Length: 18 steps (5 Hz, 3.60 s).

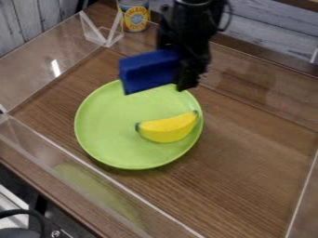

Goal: Put the blue object in the green plate

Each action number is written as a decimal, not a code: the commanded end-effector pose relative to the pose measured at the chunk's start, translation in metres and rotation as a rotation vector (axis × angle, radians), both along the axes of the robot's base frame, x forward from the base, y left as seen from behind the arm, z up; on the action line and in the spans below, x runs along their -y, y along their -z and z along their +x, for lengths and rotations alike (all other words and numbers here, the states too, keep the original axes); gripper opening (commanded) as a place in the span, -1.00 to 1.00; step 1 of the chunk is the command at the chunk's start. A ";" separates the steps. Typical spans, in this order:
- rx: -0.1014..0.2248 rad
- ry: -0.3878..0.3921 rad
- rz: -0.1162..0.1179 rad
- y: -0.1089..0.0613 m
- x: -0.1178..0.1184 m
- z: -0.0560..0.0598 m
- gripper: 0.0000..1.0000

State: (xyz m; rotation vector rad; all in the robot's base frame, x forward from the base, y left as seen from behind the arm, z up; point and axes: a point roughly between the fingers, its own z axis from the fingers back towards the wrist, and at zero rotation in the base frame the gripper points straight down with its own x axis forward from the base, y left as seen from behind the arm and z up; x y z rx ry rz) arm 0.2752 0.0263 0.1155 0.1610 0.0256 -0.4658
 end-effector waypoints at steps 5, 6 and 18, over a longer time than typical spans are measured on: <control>0.095 -0.009 -0.058 0.013 -0.005 0.026 -1.00; 0.101 -0.006 -0.065 0.014 -0.004 0.029 -1.00; 0.174 0.094 -0.324 0.045 0.139 -0.029 -1.00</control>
